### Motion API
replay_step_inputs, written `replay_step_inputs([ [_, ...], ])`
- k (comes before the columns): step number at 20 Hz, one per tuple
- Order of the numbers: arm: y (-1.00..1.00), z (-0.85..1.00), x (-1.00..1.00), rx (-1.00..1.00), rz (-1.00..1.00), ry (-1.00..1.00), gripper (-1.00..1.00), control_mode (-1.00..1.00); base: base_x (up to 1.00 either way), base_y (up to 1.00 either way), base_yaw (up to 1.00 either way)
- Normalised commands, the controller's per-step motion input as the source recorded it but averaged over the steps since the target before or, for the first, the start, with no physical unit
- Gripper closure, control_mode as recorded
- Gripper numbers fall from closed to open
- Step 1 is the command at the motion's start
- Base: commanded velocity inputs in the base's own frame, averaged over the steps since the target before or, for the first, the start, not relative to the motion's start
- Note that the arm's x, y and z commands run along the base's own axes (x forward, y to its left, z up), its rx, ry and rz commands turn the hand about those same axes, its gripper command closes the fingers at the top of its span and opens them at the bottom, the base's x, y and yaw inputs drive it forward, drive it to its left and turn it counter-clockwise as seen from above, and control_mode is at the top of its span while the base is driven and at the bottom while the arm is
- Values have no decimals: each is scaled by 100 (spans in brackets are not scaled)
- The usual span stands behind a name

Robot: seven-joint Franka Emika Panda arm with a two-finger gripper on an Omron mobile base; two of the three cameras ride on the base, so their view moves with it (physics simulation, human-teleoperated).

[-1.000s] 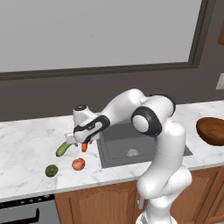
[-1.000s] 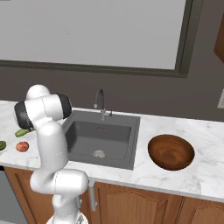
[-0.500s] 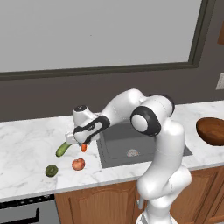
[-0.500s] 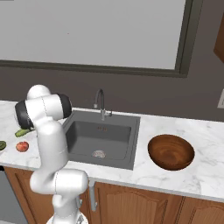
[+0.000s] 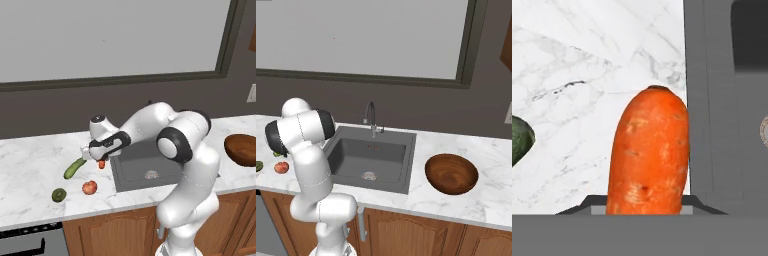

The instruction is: There is a mixed pile of frozen fruits and vegetables on the counter. Locate all the frozen vegetables and place the items in a bowl on the counter. Take all the frozen fruits and defrost them in a running sink.

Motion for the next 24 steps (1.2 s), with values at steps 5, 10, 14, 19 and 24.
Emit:
replay_step_inputs([
  [5,-45,24,-9,0,-3,-1,100,-100,0,0,0],
  [10,-49,16,-1,0,0,0,100,-100,0,0,0],
  [14,-50,5,-2,0,-1,3,100,-100,0,0,0],
  [19,-49,0,-29,0,-6,1,100,-100,0,0,0],
  [24,-56,0,-30,0,-6,0,100,-100,0,0,0],
])
